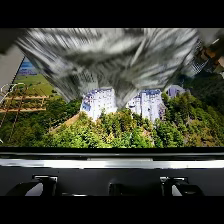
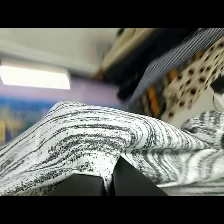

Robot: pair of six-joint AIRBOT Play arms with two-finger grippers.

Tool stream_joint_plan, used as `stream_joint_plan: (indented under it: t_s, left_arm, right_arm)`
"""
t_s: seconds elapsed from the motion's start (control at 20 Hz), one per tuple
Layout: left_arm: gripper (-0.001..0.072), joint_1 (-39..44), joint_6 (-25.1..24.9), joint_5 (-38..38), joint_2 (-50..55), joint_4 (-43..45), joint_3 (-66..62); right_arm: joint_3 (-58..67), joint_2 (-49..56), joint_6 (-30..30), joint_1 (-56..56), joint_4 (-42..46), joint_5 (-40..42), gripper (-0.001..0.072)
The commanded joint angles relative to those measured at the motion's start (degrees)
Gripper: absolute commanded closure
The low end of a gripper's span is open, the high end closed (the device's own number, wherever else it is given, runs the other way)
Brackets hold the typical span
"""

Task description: Fold the clothes and pants, and hang the long-sleeved shirts on hangers.

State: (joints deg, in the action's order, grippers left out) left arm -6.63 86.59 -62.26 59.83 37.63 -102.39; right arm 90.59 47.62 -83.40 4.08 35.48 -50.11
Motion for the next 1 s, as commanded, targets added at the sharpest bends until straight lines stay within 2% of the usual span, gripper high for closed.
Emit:
stream_joint_plan:
  t_s: [0.0,0.15,0.35,0.5,0.65,0.75,0.85,0.95]
  left_arm:
    - [0.0680,-4.37,1.97,-0.83,-4.87,0.37,-12.22]
    - [0.0680,-5.53,4.00,-2.73,-11.41,3.21,-12.24]
    - [0.0679,-5.53,12.81,-10.05,-16.63,12.26,-12.24]
    - [0.0680,-5.53,17.03,-14.34,-16.31,12.81,-11.23]
    - [0.0680,-5.46,18.93,-16.28,-15.21,8.94,-2.08]
    - [0.0680,-4.52,18.91,-15.52,-14.10,7.02,7.63]
    - [0.0680,-2.21,18.86,-10.34,-12.11,7.19,18.51]
    - [0.0680,0.42,18.18,-1.09,-8.44,7.19,29.16]
  right_arm:
    - [12.11,-3.80,-2.32,0.02,4.55,1.79,0.0678]
    - [13.27,-9.60,-8.46,0.02,9.55,-0.13,0.0678]
    - [13.27,-14.05,-16.65,0.02,17.44,-2.91,0.0678]
    - [13.27,-11.80,-21.16,0.02,18.78,-3.02,0.0678]
    - [13.25,-4.26,-30.18,0.02,17.94,-6.45,0.0678]
    - [13.25,3.93,-33.27,0.02,15.93,-11.13,0.0678]
    - [13.25,13.73,-33.16,0.00,15.56,-13.18,0.0677]
    - [13.25,24.41,-32.81,0.00,15.10,-12.02,0.0677]
